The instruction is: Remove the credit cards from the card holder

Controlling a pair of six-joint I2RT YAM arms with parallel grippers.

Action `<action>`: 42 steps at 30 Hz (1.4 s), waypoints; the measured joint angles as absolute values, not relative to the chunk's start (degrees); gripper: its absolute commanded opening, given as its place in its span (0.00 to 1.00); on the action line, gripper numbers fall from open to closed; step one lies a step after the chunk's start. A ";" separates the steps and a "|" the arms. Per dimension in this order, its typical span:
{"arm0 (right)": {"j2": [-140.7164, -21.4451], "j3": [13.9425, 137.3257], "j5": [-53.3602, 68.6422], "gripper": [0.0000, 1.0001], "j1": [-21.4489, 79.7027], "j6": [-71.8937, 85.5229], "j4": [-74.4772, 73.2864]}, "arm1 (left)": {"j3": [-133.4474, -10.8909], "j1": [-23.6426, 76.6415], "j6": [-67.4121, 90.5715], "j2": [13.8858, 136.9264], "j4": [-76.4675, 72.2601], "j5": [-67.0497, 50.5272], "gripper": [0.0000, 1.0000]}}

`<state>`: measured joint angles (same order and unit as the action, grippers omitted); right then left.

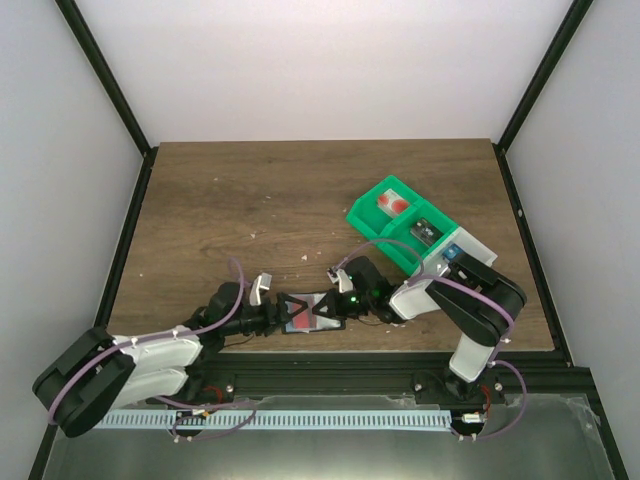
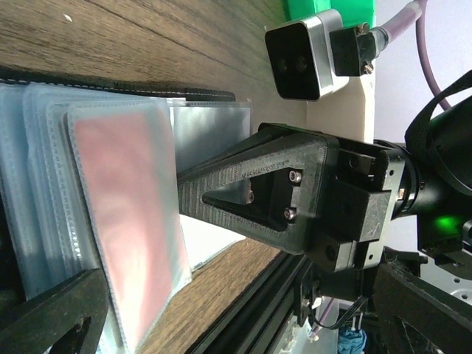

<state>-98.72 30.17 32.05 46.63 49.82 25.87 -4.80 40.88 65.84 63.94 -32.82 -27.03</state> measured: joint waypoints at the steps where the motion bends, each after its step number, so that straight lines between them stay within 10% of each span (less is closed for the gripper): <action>1: -98.72 30.17 32.05 0.02 46.63 49.82 25.87 | -4.97 40.97 65.80 63.46 -32.03 -26.89 1.00; 42: -98.78 30.04 32.10 0.02 46.68 50.06 26.30 | -7.18 41.58 63.22 62.65 -25.78 -25.78 1.00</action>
<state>-98.78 30.04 32.10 46.68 50.06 26.30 -7.18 41.58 63.22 62.65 -25.78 -25.78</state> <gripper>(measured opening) 0.019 0.997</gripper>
